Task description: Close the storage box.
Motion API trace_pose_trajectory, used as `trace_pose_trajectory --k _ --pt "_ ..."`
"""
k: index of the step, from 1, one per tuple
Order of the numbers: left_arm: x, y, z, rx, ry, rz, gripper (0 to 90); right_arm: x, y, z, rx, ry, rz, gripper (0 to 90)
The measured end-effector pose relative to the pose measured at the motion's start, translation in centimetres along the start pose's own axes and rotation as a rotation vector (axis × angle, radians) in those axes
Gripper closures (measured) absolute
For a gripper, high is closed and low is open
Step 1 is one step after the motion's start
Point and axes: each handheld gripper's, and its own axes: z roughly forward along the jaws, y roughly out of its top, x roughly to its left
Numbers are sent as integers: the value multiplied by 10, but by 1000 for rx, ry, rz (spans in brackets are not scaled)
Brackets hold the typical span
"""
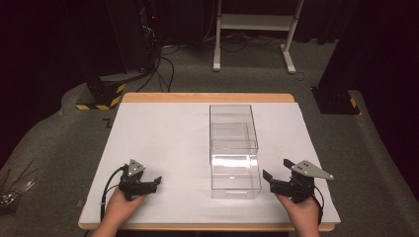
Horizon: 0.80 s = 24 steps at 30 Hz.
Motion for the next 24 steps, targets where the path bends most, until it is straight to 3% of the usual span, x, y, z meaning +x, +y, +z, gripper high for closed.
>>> trace_pose_trajectory --k 7,15,24 --pt "0 0 0 0 -1 0 169 9 2 -5 -34 52 7 129" --pt "0 0 0 -1 0 -1 169 18 0 -7 -32 89 3 135" --pt "0 0 0 -1 -1 -1 169 22 5 -9 -29 98 -9 139"
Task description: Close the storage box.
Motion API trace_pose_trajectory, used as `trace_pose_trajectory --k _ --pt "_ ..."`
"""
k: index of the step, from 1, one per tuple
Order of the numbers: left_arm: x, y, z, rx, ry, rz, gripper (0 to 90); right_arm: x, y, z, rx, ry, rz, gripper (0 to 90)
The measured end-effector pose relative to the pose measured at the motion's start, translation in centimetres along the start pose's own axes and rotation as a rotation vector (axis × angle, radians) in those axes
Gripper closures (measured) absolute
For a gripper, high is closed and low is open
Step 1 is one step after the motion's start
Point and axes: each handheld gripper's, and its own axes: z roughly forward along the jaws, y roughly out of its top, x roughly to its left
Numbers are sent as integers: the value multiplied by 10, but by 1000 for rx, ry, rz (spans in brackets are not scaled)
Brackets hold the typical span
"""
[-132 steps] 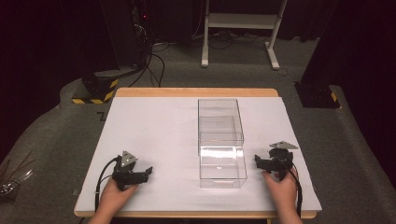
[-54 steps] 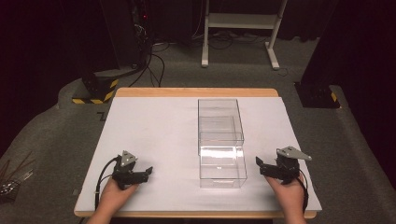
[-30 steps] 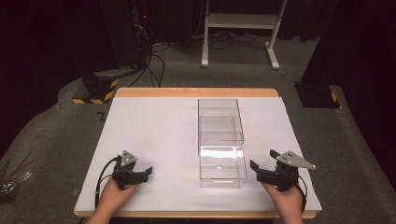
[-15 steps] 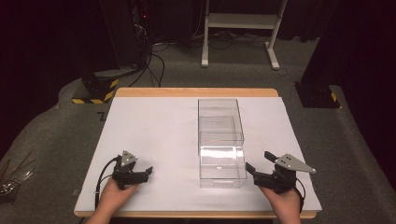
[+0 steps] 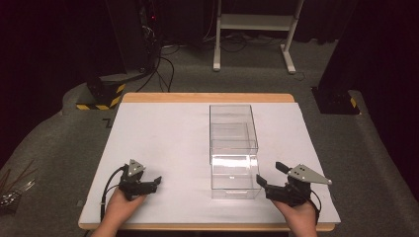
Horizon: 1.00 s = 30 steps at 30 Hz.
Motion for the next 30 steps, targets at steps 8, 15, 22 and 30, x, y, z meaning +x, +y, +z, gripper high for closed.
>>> trace_pose_trajectory --k 8,15,22,30 --pt "0 0 0 1 0 1 169 5 -17 -6 -5 8 -3 162" --pt "0 0 0 1 0 1 169 11 -19 -11 -12 12 -18 170" --pt "0 0 0 0 1 1 169 16 -24 -6 23 14 -23 170" --pt "0 0 0 0 0 0 169 16 -32 0 61 32 -15 197"
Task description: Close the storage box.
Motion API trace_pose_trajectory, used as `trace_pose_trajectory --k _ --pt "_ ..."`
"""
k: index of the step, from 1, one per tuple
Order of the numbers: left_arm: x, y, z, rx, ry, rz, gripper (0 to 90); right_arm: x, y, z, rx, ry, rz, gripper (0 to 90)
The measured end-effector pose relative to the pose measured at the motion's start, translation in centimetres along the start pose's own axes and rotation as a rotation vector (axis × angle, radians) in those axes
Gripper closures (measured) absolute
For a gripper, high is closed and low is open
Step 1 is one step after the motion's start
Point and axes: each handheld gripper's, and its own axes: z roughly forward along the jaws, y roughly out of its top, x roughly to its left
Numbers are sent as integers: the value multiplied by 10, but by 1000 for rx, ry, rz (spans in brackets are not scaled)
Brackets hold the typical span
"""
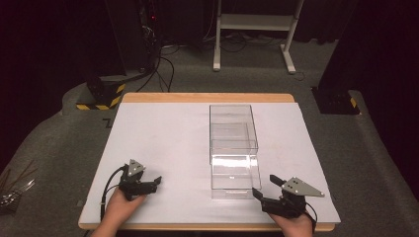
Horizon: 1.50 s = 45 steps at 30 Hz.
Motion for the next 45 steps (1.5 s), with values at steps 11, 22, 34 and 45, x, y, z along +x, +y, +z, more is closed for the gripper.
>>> trace_pose_trajectory --k 11,22,34,45 --pt "0 0 0 0 0 0 169 1 -3 4 35 15 -21 217" --pt "0 0 0 0 0 0 169 2 -4 7 36 11 -26 214" --pt "0 0 0 0 0 0 169 -2 -6 11 19 -12 0 213" --pt "0 0 0 0 0 0 169 -5 -4 16 11 -29 12 207"
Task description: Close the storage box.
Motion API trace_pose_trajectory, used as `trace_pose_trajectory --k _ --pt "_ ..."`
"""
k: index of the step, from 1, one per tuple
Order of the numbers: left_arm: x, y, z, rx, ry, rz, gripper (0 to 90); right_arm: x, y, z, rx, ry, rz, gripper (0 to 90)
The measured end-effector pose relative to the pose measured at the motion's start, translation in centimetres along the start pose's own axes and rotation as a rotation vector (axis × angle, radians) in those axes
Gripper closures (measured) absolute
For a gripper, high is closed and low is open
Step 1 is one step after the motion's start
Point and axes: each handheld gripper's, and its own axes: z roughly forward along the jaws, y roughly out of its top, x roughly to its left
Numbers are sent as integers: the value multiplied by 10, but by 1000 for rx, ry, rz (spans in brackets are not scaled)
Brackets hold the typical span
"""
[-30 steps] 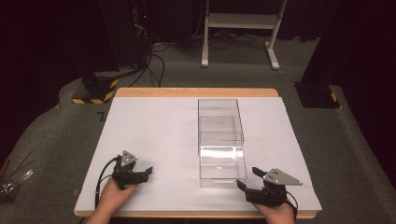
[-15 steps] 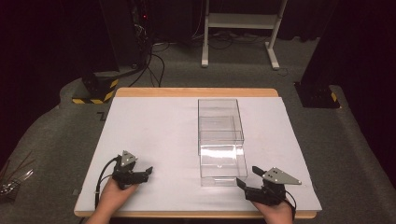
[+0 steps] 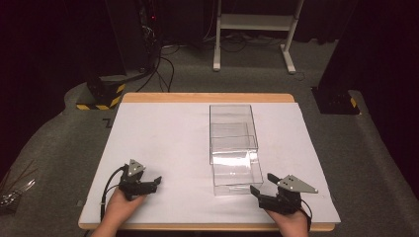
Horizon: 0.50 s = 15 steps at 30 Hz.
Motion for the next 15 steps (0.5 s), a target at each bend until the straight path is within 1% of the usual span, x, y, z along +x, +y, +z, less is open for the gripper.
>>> trace_pose_trajectory --k 5,15 --pt "0 0 0 0 2 0 169 -1 2 3 0 -8 4 205" --pt "0 0 0 0 -1 -1 169 -2 5 7 -4 -16 -5 204"
